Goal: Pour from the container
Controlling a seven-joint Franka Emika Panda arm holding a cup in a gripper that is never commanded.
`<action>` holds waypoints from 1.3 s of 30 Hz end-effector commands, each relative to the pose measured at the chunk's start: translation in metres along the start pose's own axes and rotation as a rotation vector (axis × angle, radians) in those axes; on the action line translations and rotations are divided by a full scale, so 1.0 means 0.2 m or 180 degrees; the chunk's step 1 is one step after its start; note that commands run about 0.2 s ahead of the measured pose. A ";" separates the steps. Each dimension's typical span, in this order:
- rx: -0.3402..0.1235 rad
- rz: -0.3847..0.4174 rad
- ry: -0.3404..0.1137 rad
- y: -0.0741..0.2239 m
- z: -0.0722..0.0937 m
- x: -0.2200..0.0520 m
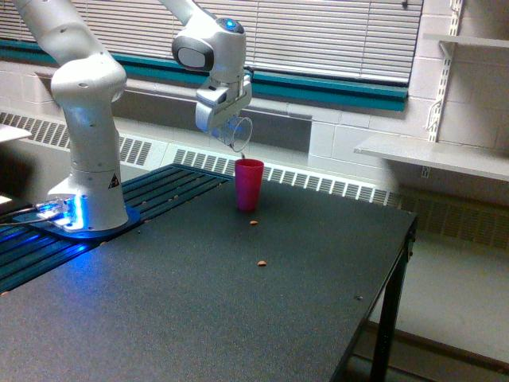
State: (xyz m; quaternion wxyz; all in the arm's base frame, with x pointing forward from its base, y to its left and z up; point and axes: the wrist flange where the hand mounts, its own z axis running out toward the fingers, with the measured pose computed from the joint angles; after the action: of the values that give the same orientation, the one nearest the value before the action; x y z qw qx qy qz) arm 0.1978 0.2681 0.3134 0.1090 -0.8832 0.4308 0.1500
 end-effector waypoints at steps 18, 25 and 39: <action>-0.0015 -0.0090 -0.0086 -0.03 -0.01 0.02; 0.0024 -0.0070 0.0025 -0.04 -0.02 0.04; 0.0238 0.0038 0.0218 -0.05 -0.08 0.12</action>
State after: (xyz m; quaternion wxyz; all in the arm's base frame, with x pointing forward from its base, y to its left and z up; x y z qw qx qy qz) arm 0.2167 0.2567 0.3172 0.1183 -0.8877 0.4288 0.1185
